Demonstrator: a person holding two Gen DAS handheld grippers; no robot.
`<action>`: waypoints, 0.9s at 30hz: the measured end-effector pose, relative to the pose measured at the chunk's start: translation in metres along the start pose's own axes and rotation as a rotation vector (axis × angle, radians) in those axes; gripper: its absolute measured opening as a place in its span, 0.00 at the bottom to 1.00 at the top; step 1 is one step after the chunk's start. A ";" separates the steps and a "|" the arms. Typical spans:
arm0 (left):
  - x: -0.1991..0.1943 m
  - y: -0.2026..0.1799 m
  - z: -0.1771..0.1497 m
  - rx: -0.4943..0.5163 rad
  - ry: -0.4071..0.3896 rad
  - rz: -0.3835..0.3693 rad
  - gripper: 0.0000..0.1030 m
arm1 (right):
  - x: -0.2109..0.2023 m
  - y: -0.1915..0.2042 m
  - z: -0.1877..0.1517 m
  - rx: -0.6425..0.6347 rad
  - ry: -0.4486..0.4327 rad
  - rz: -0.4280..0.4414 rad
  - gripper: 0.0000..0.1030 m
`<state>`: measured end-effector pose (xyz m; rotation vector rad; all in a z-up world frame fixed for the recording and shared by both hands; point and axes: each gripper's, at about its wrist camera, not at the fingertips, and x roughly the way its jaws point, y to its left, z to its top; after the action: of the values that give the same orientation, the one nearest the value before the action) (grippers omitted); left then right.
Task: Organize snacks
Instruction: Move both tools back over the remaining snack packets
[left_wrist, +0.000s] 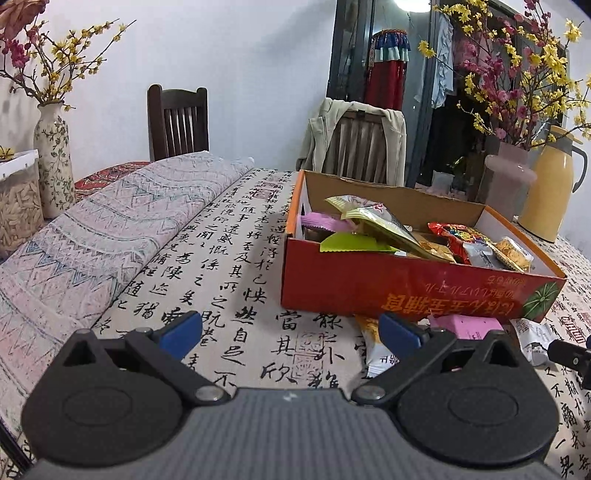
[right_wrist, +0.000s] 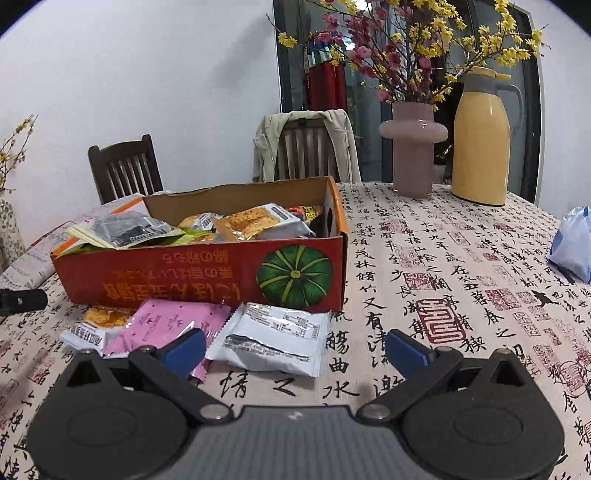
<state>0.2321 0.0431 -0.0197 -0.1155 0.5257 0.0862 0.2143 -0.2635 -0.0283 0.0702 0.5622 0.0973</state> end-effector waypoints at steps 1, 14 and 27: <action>0.000 0.000 0.000 -0.001 0.000 0.000 1.00 | 0.000 0.000 0.000 0.001 -0.001 0.000 1.00; 0.001 0.004 0.000 -0.033 0.003 0.005 1.00 | -0.002 -0.004 0.000 0.017 -0.016 -0.024 1.00; 0.004 0.013 -0.001 -0.081 0.025 -0.008 1.00 | 0.004 0.002 0.011 -0.039 0.061 -0.075 1.00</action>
<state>0.2338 0.0562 -0.0233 -0.1979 0.5470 0.0982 0.2228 -0.2618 -0.0211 0.0083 0.6226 0.0370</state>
